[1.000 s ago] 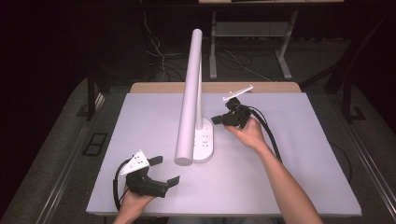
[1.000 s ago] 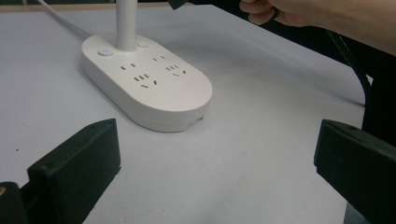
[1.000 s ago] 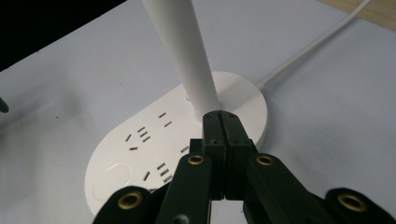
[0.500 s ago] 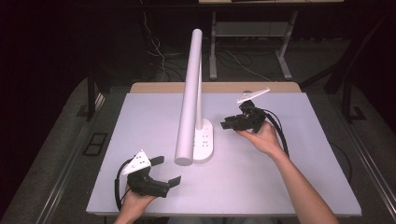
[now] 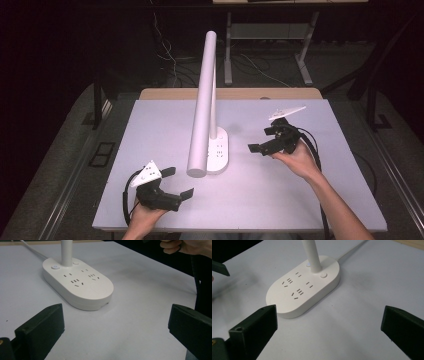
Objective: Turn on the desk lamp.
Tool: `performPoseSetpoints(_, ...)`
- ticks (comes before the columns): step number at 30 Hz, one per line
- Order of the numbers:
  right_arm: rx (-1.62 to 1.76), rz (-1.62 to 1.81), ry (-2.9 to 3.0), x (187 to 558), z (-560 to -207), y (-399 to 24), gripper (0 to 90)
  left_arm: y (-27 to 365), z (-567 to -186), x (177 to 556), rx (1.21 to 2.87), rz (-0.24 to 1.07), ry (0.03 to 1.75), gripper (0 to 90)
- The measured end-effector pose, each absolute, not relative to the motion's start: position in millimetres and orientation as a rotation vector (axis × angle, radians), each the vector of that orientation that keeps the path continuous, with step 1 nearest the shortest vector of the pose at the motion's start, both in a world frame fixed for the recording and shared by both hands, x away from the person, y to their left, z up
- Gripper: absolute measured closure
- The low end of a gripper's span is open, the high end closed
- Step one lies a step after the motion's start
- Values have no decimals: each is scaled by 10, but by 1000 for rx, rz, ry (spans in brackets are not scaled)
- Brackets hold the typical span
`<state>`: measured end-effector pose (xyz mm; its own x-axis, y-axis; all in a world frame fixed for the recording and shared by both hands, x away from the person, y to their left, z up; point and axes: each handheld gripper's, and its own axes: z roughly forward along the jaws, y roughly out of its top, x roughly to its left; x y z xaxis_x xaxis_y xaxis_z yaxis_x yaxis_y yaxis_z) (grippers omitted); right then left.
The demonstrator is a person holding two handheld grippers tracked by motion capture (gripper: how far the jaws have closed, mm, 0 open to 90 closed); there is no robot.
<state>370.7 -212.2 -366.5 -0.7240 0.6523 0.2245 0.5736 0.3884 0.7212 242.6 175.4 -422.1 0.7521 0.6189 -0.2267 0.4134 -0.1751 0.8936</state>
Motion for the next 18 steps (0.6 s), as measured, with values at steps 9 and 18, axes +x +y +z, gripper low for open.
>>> performPoseSetpoints(9,1154,1353,2470,3408,-3668,-2385,5,1740,-4223,2427,1809,229,802,0)
performPoseSetpoints(18,1182,1390,2432,3107,-3736,-2620,5,1730,-4223,2423,1814,229,798,0)
